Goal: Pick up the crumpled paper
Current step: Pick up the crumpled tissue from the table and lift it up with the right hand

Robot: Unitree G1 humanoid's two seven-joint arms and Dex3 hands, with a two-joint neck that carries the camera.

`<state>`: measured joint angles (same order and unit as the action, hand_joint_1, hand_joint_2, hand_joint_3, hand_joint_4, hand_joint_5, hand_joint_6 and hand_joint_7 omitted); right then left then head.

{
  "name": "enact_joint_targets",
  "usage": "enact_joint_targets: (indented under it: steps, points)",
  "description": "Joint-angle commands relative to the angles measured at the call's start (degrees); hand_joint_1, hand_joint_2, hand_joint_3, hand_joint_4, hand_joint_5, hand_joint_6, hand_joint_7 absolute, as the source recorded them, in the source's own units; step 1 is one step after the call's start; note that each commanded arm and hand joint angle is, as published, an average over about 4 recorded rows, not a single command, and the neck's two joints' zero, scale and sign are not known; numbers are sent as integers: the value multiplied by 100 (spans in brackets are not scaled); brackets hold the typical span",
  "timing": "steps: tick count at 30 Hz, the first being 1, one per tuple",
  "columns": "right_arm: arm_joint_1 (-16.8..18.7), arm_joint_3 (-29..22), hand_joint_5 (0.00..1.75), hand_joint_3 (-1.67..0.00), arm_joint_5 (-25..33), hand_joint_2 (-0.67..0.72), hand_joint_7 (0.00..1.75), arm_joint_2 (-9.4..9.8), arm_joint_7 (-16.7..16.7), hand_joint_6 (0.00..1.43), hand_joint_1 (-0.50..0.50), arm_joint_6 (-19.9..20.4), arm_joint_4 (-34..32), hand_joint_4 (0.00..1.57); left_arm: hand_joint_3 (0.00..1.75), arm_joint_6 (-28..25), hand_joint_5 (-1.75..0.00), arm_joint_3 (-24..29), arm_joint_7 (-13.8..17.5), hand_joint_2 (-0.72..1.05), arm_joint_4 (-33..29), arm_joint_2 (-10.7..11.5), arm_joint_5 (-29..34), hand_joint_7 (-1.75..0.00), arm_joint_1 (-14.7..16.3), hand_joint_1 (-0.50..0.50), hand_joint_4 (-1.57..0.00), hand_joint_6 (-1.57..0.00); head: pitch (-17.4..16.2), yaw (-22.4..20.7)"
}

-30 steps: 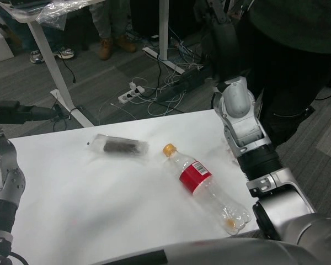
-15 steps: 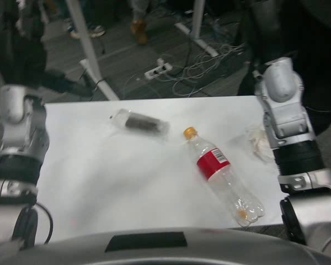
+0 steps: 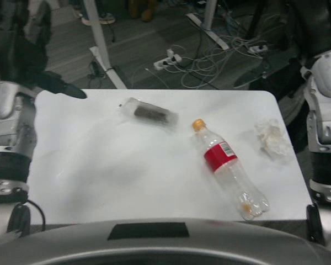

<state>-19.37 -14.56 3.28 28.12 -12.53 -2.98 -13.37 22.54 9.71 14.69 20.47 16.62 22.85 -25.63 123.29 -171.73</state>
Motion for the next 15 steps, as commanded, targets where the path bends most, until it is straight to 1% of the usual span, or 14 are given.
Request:
enact_joint_targets:
  steps: [1,2,3,4,6,8,9,11,12,14,15]
  points:
    - [388,-755,0,-4,-132,3,0,268,-304,0,-21,-744,-476,0,0,-13,0,83,26,-19,-36,30,-26,0,166,-50,-15,0,-7,564]
    - [474,-919,0,-6,-134,1,0,321,-375,0,-21,-895,-566,0,0,-11,0,97,26,-19,-34,24,-26,0,175,-50,-15,0,-29,869]
    - [513,-992,0,-8,-125,0,0,343,-403,0,-21,-955,-597,0,0,-9,0,101,26,-19,-34,21,-26,0,177,-50,-15,0,-51,1170]
    - [605,-1144,0,-8,-114,-2,0,383,-456,0,-21,-1073,-661,0,0,-2,0,108,26,-19,-25,17,-24,0,179,-50,-15,0,-67,1146]
    - [797,-1425,0,-8,-101,-3,0,451,-564,0,-21,-1304,-779,0,0,9,0,114,26,-19,-3,10,-15,0,181,-50,-15,0,-107,1432]
    - [1003,-1664,0,-8,-101,-3,0,495,-669,0,-21,-1497,-880,0,0,16,0,101,26,-19,36,8,0,0,175,-50,-15,0,-125,1561]
    - [1111,-1774,0,-8,-103,-3,0,510,-720,0,-21,-1579,-927,0,0,18,0,88,26,-19,63,8,9,0,168,-50,-15,0,-146,1763]
    - [1330,-1954,0,-8,-112,-3,0,497,-825,0,-21,-1710,-997,0,0,22,0,44,26,-19,133,21,22,0,133,-50,-14,0,-150,1908]
    - [1423,-2014,0,-8,-141,-3,0,462,-887,0,-21,-1763,-1010,0,0,24,0,28,26,-19,157,28,24,0,111,-50,-13,0,-136,2139]
    - [1594,-2126,0,-8,-253,-3,5,367,-1010,0,-22,-1829,-1023,0,0,31,0,2,26,-19,208,37,27,0,62,-50,-12,0,-110,2194]
    - [1673,-2179,0,-8,-336,-3,9,308,-1071,0,-23,-1842,-1023,0,0,35,0,-9,26,-19,234,39,27,0,36,-50,-13,0,-117,2398]
